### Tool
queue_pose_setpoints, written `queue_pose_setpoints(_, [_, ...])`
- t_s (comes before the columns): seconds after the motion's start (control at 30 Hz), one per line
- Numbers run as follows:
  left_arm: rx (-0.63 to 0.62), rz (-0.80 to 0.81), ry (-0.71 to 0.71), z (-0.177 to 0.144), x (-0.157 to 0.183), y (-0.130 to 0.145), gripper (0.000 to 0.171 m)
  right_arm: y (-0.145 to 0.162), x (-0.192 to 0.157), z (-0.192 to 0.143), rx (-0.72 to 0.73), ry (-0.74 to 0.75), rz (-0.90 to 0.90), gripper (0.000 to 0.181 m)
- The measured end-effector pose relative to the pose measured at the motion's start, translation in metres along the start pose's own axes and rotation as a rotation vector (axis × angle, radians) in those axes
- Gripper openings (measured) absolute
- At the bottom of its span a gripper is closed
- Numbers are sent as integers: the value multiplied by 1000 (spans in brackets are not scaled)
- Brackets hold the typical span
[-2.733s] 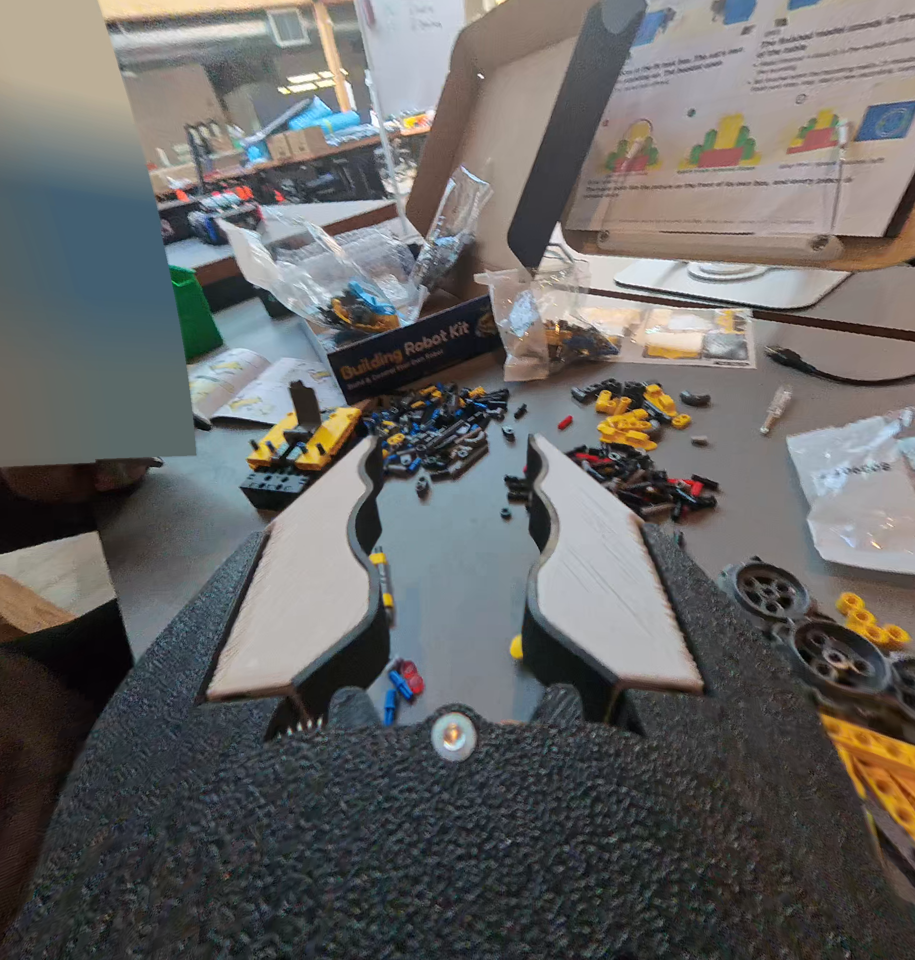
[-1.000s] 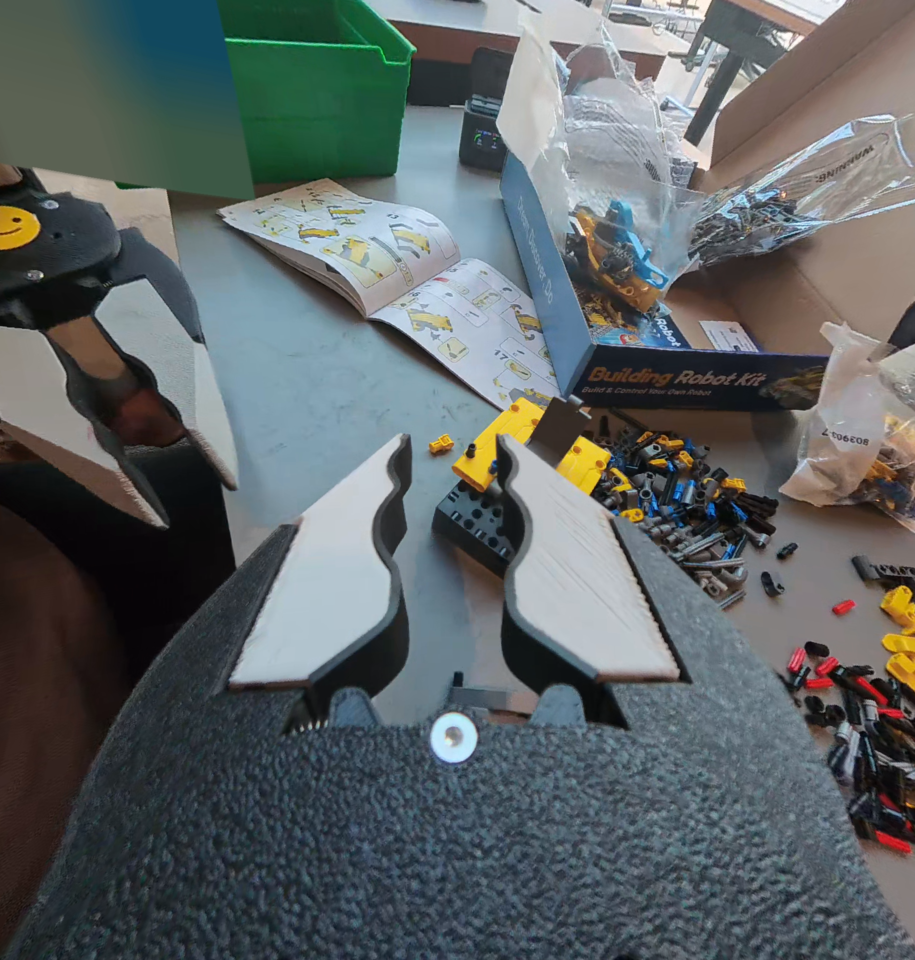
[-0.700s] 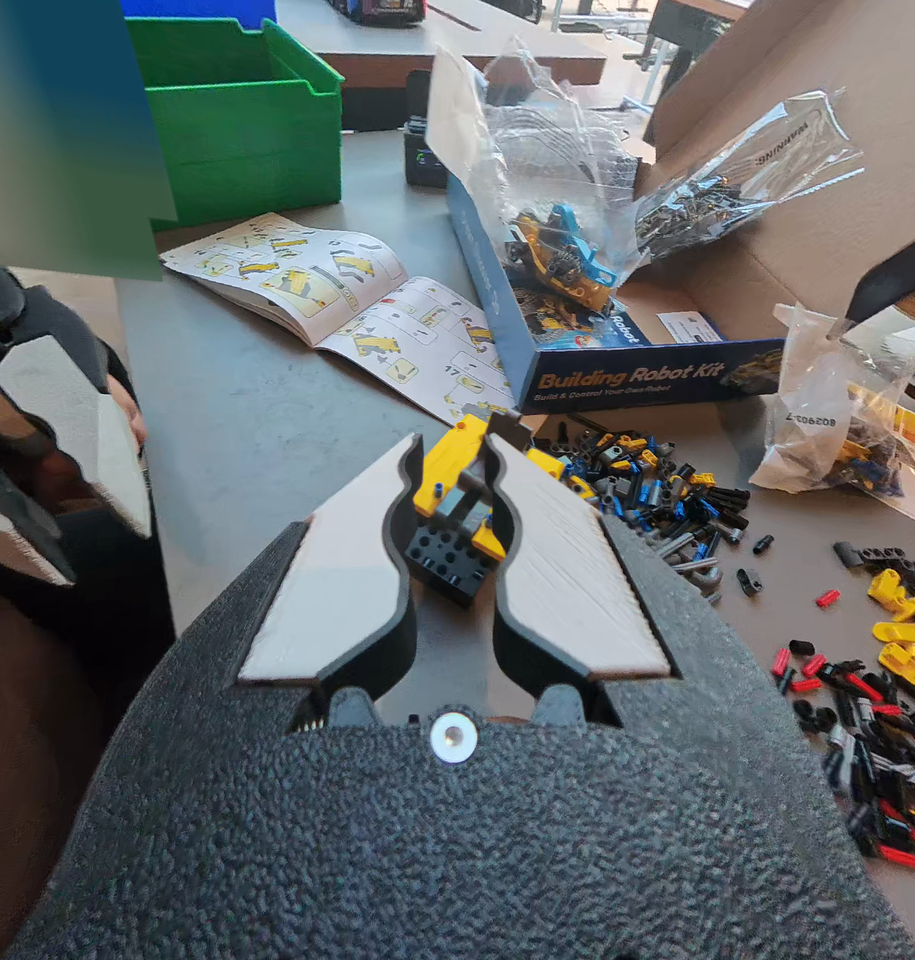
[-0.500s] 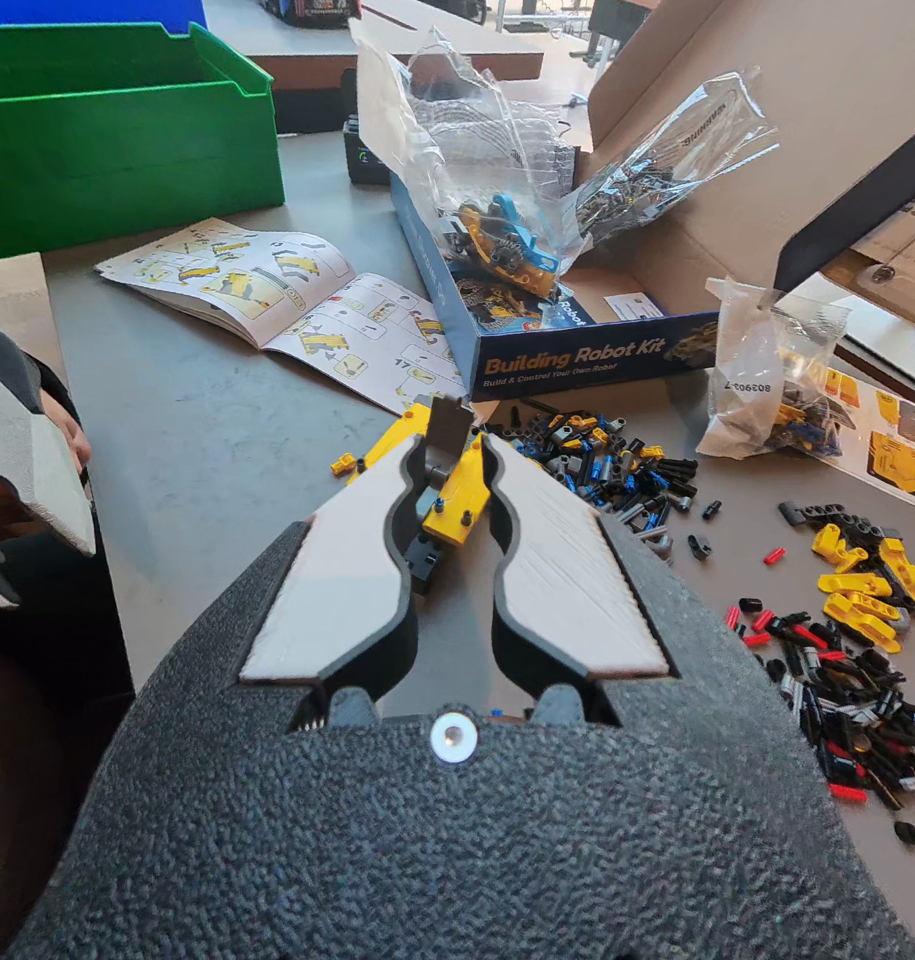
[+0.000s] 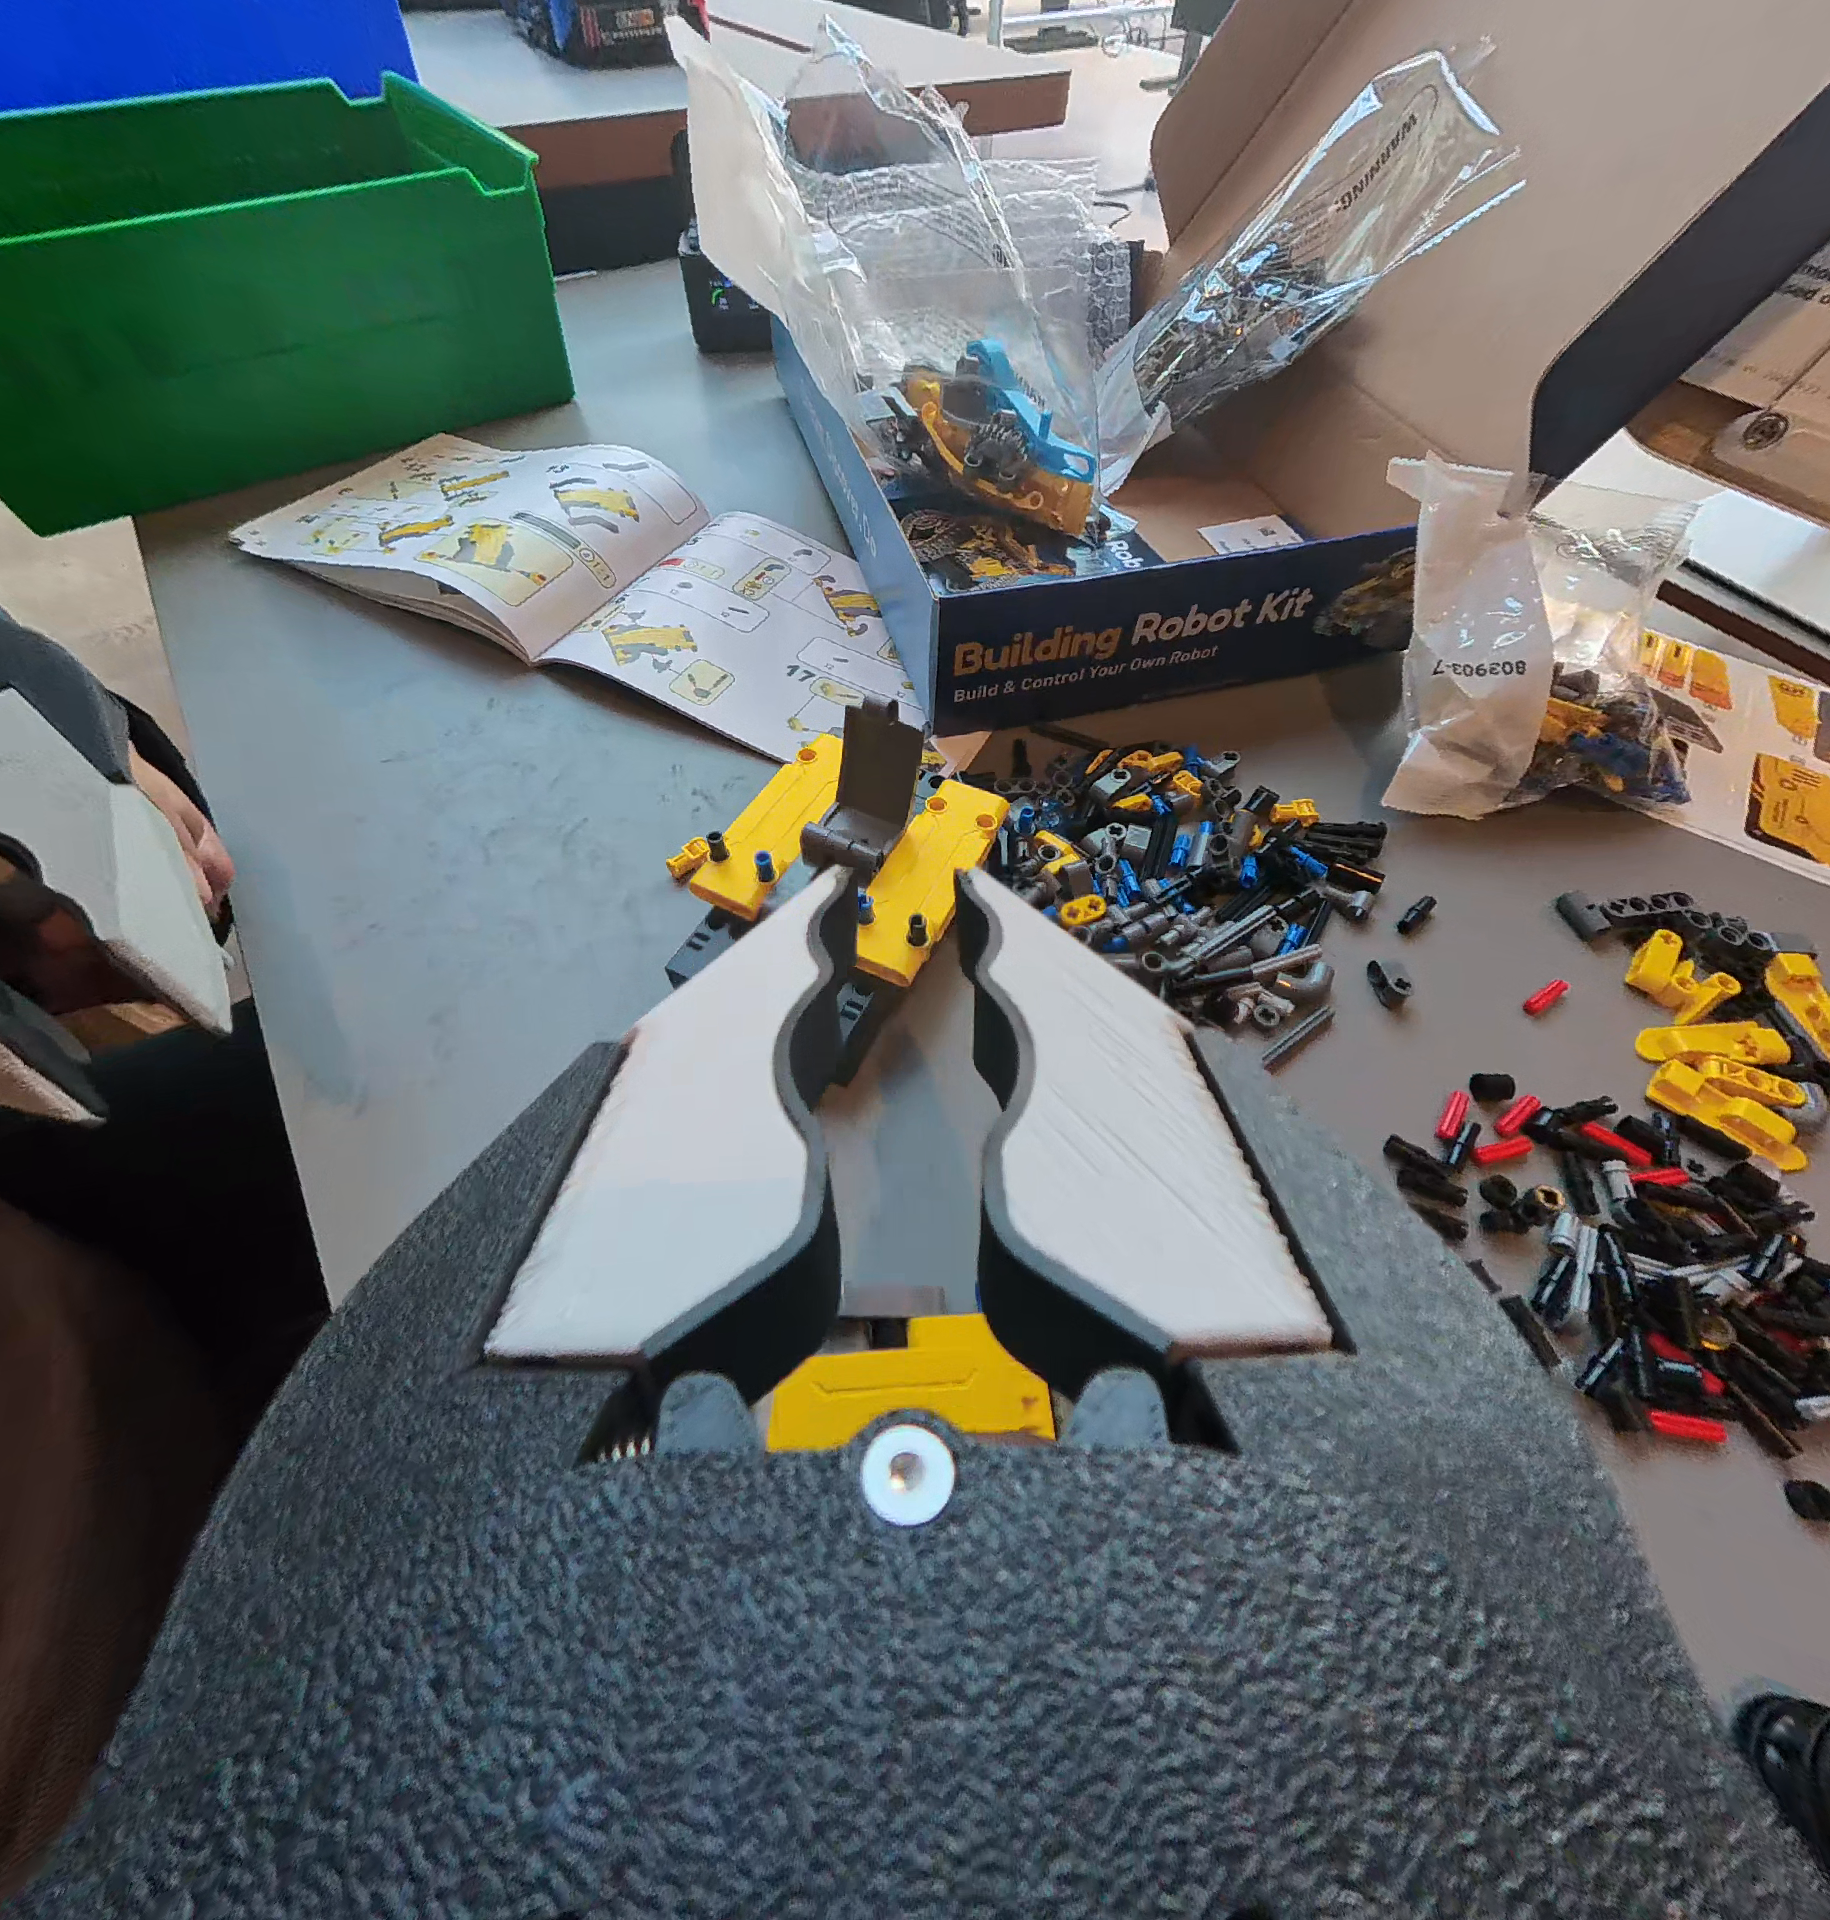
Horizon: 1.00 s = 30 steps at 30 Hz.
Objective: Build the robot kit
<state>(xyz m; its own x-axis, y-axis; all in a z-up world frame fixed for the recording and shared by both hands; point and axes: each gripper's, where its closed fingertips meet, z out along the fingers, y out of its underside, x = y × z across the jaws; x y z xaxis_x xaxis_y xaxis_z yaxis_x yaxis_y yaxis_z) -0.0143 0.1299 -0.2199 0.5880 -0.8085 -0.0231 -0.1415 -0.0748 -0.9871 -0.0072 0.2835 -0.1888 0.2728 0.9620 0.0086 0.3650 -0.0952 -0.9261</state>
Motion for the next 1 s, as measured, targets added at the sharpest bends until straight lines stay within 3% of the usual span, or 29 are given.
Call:
queue_pose_setpoints(0.33, [73, -164, -61, 3, -11, -12, 20, 29, 19, -40, -46, 57, -6, 17])
queue_pose_setpoints(0.43, [56, -216, -96, 8, -20, -30, 20, 33, 29, -59, -34, 82, -2, 17])
queue_pose_setpoints(0.5, [-9, -238, -194, 12, -49, -46, 23, 31, 33, -72, 3, 83, 14, 16])
queue_pose_setpoints(0.6, [-193, -361, -213, 30, -97, -66, 45, 24, 32, -86, 81, 61, 45, 13])
queue_pose_setpoints(0.7, [-251, -353, -279, 64, -166, -88, 53, 20, 29, -94, 138, 58, 45, 12])
queue_pose_setpoints(0.8, [-437, -465, -353, 108, -234, -65, 66, 13, 18, -100, 179, 19, 49, 12])
queue_pose_setpoints(0.87, [-544, -570, -460, 129, -274, -35, 65, 6, 10, -106, 206, 2, 32, 12])
queue_pose_setpoints(1.0, [-566, -744, -598, 153, -319, 0, 68, 2, -6, -118, 231, -31, 9, 12])
